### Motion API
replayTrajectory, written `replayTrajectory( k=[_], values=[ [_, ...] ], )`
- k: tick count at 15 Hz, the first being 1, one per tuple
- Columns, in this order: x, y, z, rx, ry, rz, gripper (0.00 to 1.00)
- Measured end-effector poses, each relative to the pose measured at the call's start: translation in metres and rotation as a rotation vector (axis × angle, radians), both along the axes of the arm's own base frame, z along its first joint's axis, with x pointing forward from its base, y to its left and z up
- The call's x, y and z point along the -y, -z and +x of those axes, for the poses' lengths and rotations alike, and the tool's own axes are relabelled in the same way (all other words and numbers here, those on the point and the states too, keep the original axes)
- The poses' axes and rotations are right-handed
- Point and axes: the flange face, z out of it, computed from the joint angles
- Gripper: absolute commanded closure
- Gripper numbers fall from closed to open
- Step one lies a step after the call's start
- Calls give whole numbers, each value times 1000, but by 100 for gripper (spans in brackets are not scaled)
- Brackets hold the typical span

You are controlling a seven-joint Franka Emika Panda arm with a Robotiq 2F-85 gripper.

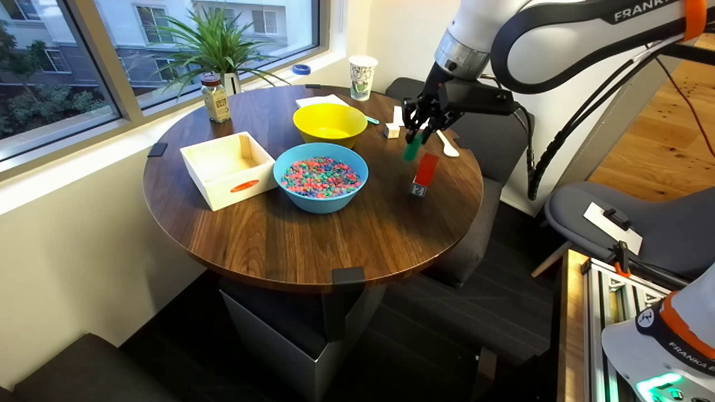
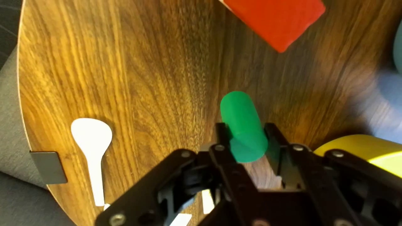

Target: Pu the green block on the table, then the orange block on the green block and put the wooden block on the orange block

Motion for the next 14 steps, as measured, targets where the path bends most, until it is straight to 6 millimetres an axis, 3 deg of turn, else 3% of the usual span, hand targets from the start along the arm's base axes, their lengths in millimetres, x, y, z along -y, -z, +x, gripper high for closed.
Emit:
replayTrajectory(
  k=[14],
  values=[
    [-13,21,4,-43,-65,24,92]
  ],
)
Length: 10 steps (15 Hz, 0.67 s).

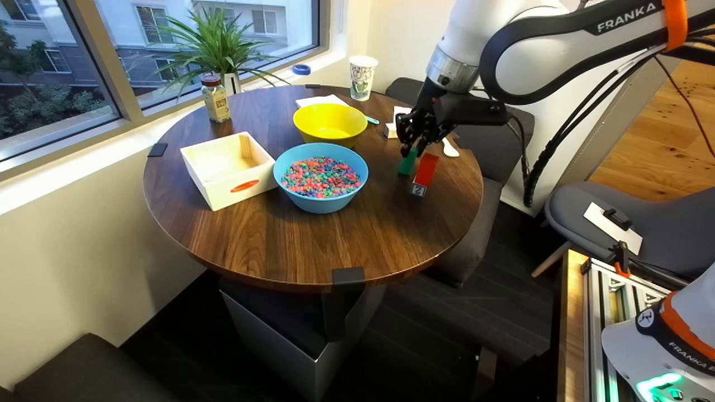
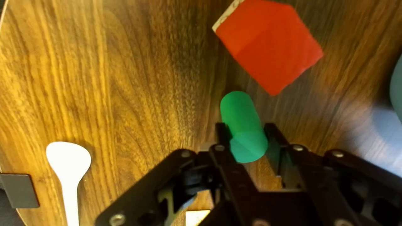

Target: Pu the green block on the table, then the orange block on the green block and put the wooden block on the orange block

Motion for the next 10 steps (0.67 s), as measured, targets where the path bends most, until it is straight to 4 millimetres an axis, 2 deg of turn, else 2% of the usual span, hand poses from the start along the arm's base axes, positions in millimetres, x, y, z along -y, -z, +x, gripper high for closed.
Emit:
replayTrajectory(
  k=[6,7,8,10],
  values=[
    [-3,4,1,-8,-21,-20,92],
    [-3,4,1,-9,-23,-23,61],
    [-3,4,1,-9,-25,-25,42],
    [-3,5,1,-10,-30,-31,28]
  ],
)
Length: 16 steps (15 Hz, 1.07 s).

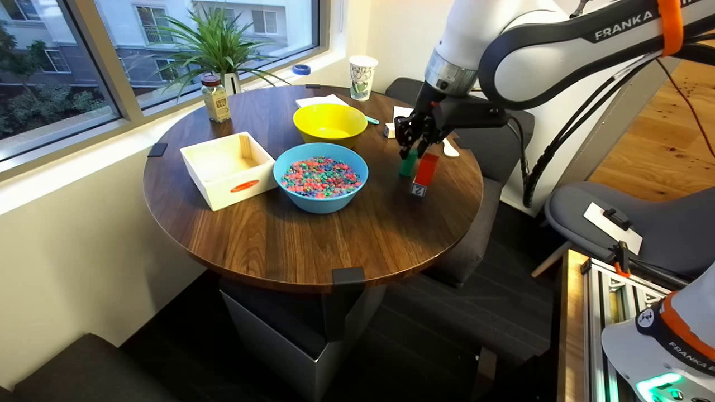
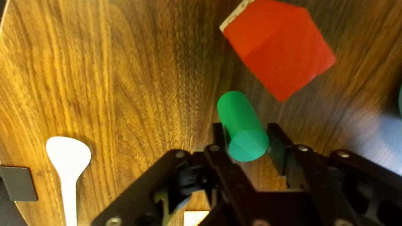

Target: Pu the green block on the table, then the orange block on the green block and put the wooden block on the orange block

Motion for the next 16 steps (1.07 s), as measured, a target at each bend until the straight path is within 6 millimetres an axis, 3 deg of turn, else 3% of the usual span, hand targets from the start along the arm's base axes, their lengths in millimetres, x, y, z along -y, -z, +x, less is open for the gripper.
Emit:
replayTrajectory(
  k=[4,11,16],
  values=[
    [0,0,0,-1,-14,-5,1],
    [-6,-15,3,9,-45,-12,0],
    [-14,-31,-6,-29,-84,-13,0]
  ],
)
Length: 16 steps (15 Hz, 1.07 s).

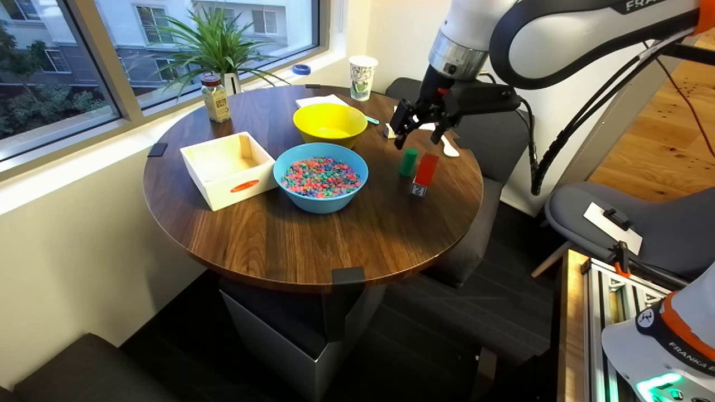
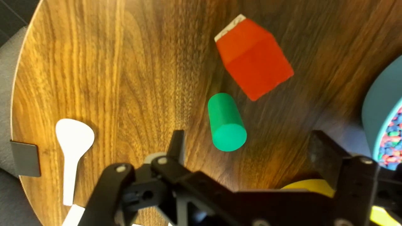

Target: Pu the green block on the table, then the orange block on the green block and put the wooden block on the orange block

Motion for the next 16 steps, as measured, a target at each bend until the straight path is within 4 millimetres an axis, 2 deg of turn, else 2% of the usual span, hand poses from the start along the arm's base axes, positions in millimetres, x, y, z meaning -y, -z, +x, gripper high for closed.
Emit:
replayTrajectory(
  k=[8,16],
  values=[
    [-4,-21,-14,-51,-166,44,0],
    [-9,-20,-29,-149,-330,79,0]
  ],
)
